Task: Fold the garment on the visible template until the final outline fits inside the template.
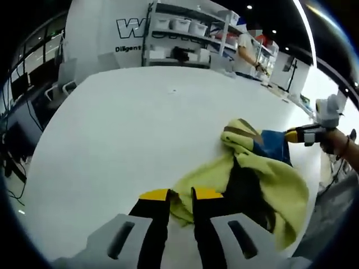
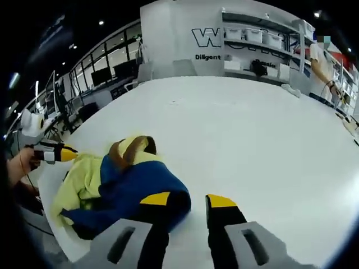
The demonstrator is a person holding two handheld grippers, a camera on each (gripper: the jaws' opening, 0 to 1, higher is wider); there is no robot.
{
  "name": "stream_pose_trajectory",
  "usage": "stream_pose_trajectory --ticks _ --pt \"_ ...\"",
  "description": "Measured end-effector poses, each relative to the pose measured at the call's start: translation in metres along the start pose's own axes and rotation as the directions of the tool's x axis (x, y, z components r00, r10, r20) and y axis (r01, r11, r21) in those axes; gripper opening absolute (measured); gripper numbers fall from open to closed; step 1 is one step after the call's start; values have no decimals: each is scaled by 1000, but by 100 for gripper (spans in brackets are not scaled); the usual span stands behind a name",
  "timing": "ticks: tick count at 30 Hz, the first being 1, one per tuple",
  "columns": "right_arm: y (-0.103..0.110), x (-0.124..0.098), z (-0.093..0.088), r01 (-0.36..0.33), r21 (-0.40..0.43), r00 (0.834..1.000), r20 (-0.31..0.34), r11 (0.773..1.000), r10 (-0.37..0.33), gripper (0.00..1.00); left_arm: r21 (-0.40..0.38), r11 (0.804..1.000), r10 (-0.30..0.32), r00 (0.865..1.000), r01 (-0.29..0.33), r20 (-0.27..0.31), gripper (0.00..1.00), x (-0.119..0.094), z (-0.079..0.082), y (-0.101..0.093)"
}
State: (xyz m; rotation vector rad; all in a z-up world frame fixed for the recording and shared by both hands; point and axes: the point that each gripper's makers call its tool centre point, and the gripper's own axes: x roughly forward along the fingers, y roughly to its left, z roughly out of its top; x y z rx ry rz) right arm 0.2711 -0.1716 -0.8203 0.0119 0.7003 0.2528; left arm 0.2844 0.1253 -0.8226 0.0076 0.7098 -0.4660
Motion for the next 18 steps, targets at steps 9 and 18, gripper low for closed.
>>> stream_pose_trajectory --ticks 9,18 --pt "44 -12 15 -49 -18 997 59 999 50 32 40 998 -49 999 49 -14 31 11 3 -12" --pt "104 -2 16 -147 -134 987 48 980 155 31 44 997 -60 998 61 -16 31 17 3 -17"
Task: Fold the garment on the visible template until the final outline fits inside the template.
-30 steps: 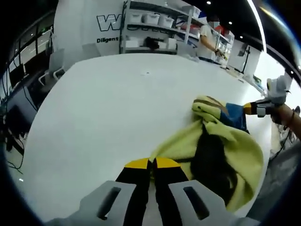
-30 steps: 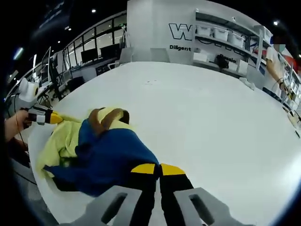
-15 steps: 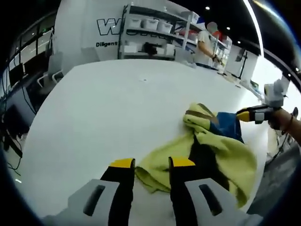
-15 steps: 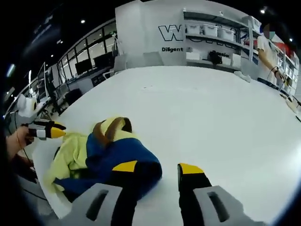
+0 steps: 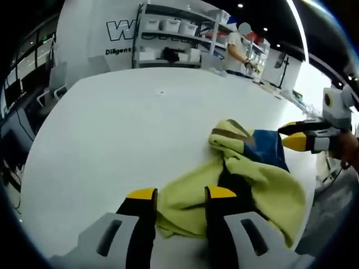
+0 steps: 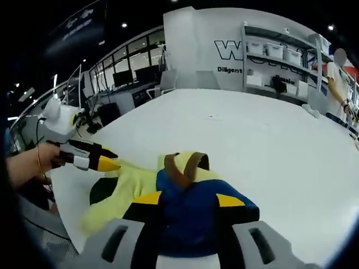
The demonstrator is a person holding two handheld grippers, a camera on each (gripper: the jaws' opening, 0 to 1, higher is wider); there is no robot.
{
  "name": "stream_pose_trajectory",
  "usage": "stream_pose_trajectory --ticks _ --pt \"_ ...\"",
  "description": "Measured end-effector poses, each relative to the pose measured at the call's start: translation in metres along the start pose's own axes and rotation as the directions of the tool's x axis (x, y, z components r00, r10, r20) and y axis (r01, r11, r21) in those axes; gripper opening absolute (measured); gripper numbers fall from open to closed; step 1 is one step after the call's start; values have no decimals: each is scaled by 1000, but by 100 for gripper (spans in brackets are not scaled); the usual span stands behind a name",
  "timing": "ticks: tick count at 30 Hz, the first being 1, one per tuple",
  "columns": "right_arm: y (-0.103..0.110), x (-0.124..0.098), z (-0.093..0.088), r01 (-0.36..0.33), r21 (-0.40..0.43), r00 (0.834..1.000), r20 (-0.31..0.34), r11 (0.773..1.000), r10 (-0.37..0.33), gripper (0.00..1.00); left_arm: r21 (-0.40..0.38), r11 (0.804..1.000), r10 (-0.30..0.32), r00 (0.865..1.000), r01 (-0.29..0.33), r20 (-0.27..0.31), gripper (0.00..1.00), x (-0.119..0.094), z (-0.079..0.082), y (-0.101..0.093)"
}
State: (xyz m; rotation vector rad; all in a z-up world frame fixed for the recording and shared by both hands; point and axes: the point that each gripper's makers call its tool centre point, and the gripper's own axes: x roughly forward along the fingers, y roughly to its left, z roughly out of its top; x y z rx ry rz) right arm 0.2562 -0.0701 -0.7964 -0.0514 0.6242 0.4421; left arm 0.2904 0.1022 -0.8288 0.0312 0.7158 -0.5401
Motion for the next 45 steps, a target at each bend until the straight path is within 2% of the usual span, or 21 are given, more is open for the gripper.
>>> stream_pose_trajectory --ticks 5,7,10,13,14,18,22,24,25,29,32,35,37,39,42,45 --pt "17 14 -11 -41 -9 998 -45 999 40 28 30 998 -65 998 64 25 31 2 6 -20" --pt "18 19 -15 -39 1 998 -58 999 39 26 53 990 -134 990 132 40 30 5 9 -35" --pt "22 26 -22 -52 25 995 -88 998 54 23 78 976 -204 979 202 22 28 6 6 -55" --pt "22 30 -23 -52 30 994 -96 998 55 19 99 968 -231 973 230 -9 23 7 -1 -64" --pt "22 31 -23 -54 26 993 -99 998 57 19 89 968 -232 972 235 -41 21 8 -7 -64" --pt "19 34 -28 -52 31 991 -123 998 56 17 80 970 -225 971 231 -83 19 11 -18 -61" --pt "17 33 -31 -52 30 989 -139 998 56 9 71 969 -228 969 235 -100 14 10 -21 -61" --pt "17 33 -32 -59 28 988 -138 998 62 0 62 970 -229 968 236 -102 5 10 -21 -60" --pt "18 32 -31 -67 24 988 -137 997 70 0 65 969 -231 968 238 -101 1 9 -21 -60" --pt "13 27 -25 -58 -7 991 -122 998 57 0 59 971 -226 970 231 -90 0 4 -18 -59" --pt "2 22 -18 -29 -18 995 -96 999 27 0 60 974 -212 975 216 -71 0 -2 -13 -55" --pt "-19 12 -12 19 -13 997 -74 1000 -20 0 57 980 -190 981 192 -51 0 -11 -8 -47" --pt "-34 5 -8 53 -8 997 -55 999 -54 0 55 982 -178 983 180 -52 0 -14 -8 -43" --pt "-56 -4 -3 118 4 992 -41 993 -118 0 64 984 -164 986 166 -44 0 -20 -7 -39" --pt "-79 -14 -2 164 12 985 -53 986 -164 0 60 984 -164 986 166 -37 0 -26 -5 -37" --pt "-94 -19 -1 176 21 983 -55 984 -174 0 55 983 -173 985 174 -19 0 -33 0 -40"
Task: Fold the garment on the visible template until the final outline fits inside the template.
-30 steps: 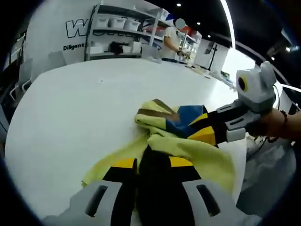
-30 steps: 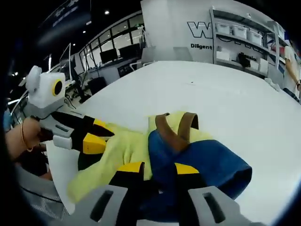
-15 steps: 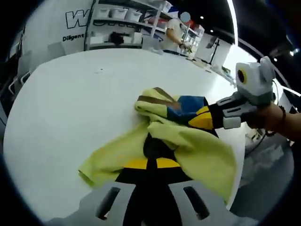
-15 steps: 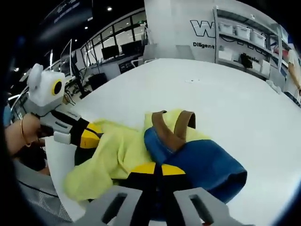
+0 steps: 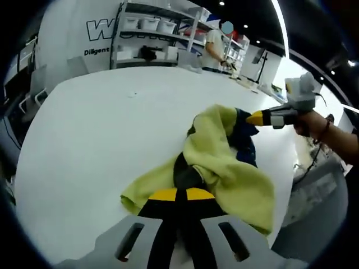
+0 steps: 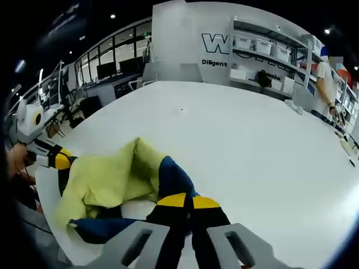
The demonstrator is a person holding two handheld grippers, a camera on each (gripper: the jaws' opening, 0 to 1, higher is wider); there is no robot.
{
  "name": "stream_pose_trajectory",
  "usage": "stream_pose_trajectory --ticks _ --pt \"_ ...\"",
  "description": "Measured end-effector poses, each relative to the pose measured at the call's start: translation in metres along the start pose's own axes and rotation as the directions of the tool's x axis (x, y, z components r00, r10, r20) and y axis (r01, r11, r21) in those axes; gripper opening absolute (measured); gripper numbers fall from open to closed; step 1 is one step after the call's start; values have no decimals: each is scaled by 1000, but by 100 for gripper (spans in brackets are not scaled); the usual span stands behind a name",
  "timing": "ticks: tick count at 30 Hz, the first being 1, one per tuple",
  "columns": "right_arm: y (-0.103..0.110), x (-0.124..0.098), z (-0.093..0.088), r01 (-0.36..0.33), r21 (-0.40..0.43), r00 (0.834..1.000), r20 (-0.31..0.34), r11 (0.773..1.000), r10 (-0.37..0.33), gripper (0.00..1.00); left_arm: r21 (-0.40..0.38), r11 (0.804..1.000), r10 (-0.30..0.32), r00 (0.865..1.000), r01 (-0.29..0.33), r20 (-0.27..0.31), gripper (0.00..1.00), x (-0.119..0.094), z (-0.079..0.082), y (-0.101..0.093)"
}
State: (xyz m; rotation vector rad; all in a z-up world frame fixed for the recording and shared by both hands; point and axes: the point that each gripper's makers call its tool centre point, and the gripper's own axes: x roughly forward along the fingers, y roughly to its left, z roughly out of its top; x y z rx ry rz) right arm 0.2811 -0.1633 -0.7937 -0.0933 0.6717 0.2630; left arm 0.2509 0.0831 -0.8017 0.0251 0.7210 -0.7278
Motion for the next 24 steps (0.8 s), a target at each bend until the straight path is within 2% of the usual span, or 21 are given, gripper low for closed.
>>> stream_pose_trajectory --ticks 3,7,11,13,14,20,21,23,24 --pt "-14 -3 3 30 -16 1000 5 999 -30 0 17 1000 -8 1000 8 4 0 -5 3 -4" --pt "-35 -5 6 62 -45 998 -6 997 -62 0 50 999 13 1000 -13 -3 0 -12 5 -2" --pt "-48 -8 9 85 -51 996 -12 995 -86 0 80 995 56 998 -57 12 0 -25 10 7" --pt "-51 -8 5 77 -50 996 -38 996 -79 0 70 995 71 997 -72 17 0 -29 9 10" --pt "-53 -9 0 78 -18 995 -53 997 -79 0 56 994 95 995 -96 24 0 -34 9 16" --pt "-53 -10 -14 74 -21 993 -88 997 -75 0 43 995 88 994 -91 61 0 -41 9 17" --pt "-53 -10 -17 75 -12 993 -92 997 -76 0 48 995 88 995 -90 48 0 -41 6 15" --pt "-52 -11 -25 71 4 989 -130 997 -70 0 49 998 47 999 -47 -5 0 -40 -4 8" --pt "-51 -13 -34 65 3 983 -175 998 -64 0 29 1000 -2 998 4 -69 0 -40 -15 0"
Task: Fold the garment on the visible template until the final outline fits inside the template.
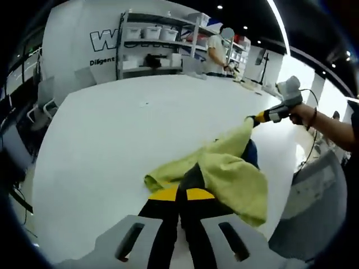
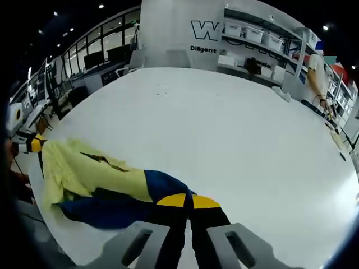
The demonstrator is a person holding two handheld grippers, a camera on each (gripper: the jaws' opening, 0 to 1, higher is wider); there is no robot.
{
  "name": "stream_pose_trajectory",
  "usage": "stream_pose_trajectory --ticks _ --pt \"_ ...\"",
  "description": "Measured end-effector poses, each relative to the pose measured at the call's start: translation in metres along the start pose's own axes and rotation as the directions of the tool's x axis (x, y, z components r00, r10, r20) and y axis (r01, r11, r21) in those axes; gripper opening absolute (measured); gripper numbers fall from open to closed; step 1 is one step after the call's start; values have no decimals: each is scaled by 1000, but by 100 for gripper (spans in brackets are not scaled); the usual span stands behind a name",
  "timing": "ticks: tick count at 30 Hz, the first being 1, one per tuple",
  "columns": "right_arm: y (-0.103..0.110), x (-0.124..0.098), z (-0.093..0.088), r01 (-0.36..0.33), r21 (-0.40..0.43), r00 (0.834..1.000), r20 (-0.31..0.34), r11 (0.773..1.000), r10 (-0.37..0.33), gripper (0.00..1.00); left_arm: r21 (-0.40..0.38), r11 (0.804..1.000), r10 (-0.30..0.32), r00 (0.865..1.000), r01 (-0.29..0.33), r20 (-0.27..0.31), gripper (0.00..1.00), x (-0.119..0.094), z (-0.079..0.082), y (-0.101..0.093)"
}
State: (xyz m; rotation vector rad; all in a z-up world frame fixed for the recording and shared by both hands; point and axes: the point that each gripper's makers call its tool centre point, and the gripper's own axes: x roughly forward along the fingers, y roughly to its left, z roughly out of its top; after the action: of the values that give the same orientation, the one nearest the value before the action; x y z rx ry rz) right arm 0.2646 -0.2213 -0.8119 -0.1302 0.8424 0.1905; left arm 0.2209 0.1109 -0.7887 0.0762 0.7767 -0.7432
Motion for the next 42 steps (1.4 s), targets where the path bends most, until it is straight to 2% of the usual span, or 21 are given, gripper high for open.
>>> stream_pose_trajectory --ticks 1,3,6,12,13,14,15,16,18,21,26,28,29,30,32,33,34,35,37,40,42 --pt "0 -1 -6 -5 -8 1000 -29 1000 5 0 -7 1000 5 1000 -5 -11 0 0 -2 0" --pt "1 0 -10 -10 12 1000 -22 1000 10 0 34 999 -18 999 20 -51 0 1 -11 -6" --pt "1 1 -22 -13 21 999 -47 1000 14 0 39 999 -15 998 17 -53 0 2 -14 -4" --pt "2 3 -34 -6 4 997 -78 1000 6 0 23 1000 -11 997 13 -75 0 5 -20 -6" --pt "2 3 -36 -9 6 997 -79 1000 9 0 -26 1000 -11 993 8 -122 0 6 -30 -6" --pt "2 3 -37 -13 6 996 -83 1000 14 0 -44 999 1 991 -7 -137 0 6 -34 -4" --pt "2 4 -39 -18 4 996 -87 1000 18 0 -40 999 15 990 -20 -138 0 7 -35 -1" --pt "2 5 -41 -16 2 996 -90 1000 17 0 -30 998 41 985 -47 -167 0 7 -42 3" --pt "1 6 -44 -17 1 996 -90 1000 17 0 -14 999 49 981 -53 -187 0 8 -47 6" --pt "2 8 -49 -22 17 995 -95 1000 23 0 -25 999 37 983 -42 -180 0 10 -48 4" --pt "8 12 -55 -46 -12 992 -120 999 45 0 -38 998 34 984 -41 -176 0 14 -49 7" --pt "9 12 -56 -60 -19 990 -126 998 57 0 -39 998 31 984 -39 -173 0 13 -47 7" --pt "11 10 -54 -80 -19 990 -117 997 77 0 -104 993 46 987 -62 -157 0 12 -43 11" --pt "12 9 -48 -84 9 993 -80 996 84 0 -138 988 53 987 -75 -155 0 10 -42 12" --pt "19 2 -41 -140 55 988 -58 989 143 11 -168 983 52 994 -68 -94 1 6 -27 18" --pt "18 1 -40 -141 67 988 -56 988 145 18 -176 982 55 995 -70 -86 1 5 -23 20" --pt "14 -3 -34 -129 69 991 -31 989 131 18 -167 983 58 995 -71 -87 3 1 -19 20" --pt "16 -7 -29 -147 44 989 -13 988 147 17 -161 984 66 994 -79 -89 4 0 -16 21" --pt "21 -16 -22 -189 67 982 4 980 189 17 -133 985 100 991 -111 -88 8 -5 -9 26" --pt "21 -21 -12 -204 82 979 21 976 203 21 -135 983 114 992 -121 -57 14 -8 5 27" --pt "21 -24 -6 -210 72 977 40 975 208 20 -110 989 92 995 -96 -41 16 -5 12 25"
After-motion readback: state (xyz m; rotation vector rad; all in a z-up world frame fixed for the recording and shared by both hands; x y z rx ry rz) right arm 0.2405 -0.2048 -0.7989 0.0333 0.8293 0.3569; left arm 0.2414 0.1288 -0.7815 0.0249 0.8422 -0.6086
